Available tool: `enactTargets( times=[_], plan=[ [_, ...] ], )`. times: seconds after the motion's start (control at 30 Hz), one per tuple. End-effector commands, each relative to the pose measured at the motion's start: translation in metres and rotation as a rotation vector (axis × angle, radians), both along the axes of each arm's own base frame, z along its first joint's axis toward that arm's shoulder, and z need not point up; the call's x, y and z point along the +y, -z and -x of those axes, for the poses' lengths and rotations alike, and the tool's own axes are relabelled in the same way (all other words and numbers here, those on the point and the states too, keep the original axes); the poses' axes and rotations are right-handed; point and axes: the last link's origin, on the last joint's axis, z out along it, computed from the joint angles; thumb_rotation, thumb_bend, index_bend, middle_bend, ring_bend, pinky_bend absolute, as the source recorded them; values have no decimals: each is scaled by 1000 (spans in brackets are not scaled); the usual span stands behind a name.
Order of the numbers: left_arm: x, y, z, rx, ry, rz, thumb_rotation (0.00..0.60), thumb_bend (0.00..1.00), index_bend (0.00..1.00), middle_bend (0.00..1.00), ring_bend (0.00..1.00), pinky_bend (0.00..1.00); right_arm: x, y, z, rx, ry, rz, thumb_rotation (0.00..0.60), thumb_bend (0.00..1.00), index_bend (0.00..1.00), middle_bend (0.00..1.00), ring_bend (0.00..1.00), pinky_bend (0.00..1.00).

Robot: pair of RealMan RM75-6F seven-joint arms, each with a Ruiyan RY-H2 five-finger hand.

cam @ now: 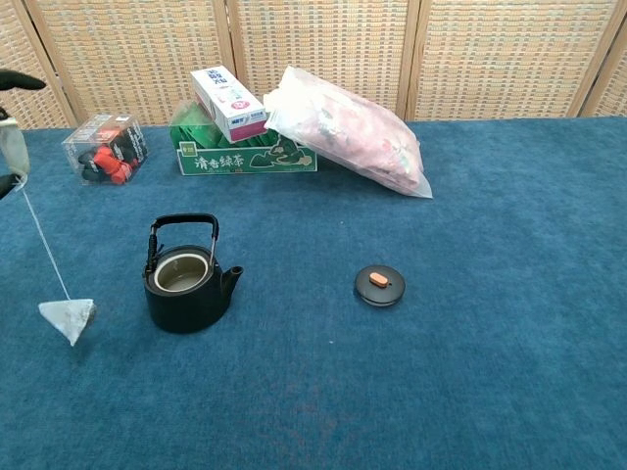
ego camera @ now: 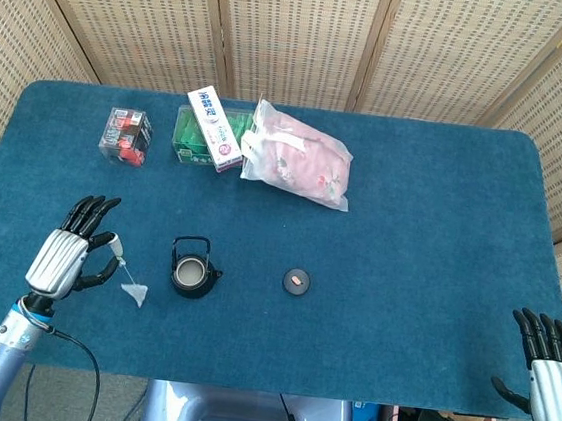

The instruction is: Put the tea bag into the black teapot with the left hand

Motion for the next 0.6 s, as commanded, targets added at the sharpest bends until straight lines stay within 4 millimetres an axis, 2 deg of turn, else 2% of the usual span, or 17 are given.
enactTargets(
  times=[0.03, 0.13, 0.2, 0.6],
  plan=[
    [1, 0, -6, -3, 20, 18, 600, 481, 638, 88, 0, 0, 0, 0, 0, 0, -1, 1, 600, 101, 29, 154, 0, 0],
    [1, -1, -15, -8, 51, 38, 600, 481, 638, 88, 0, 0, 0, 0, 1, -1, 0, 1, 600, 101, 29, 154, 0, 0],
    [3, -2, -29, -9, 102, 37, 600, 481, 638, 88, 0, 0, 0, 1, 1, -4, 1, 0, 600, 102, 29, 154, 0, 0],
    [11, -3, -52, -32, 151, 59, 600, 481, 638, 88, 0, 0, -3, 3, 1, -10, -4, -8, 600, 102, 29, 154, 0, 0]
  ],
)
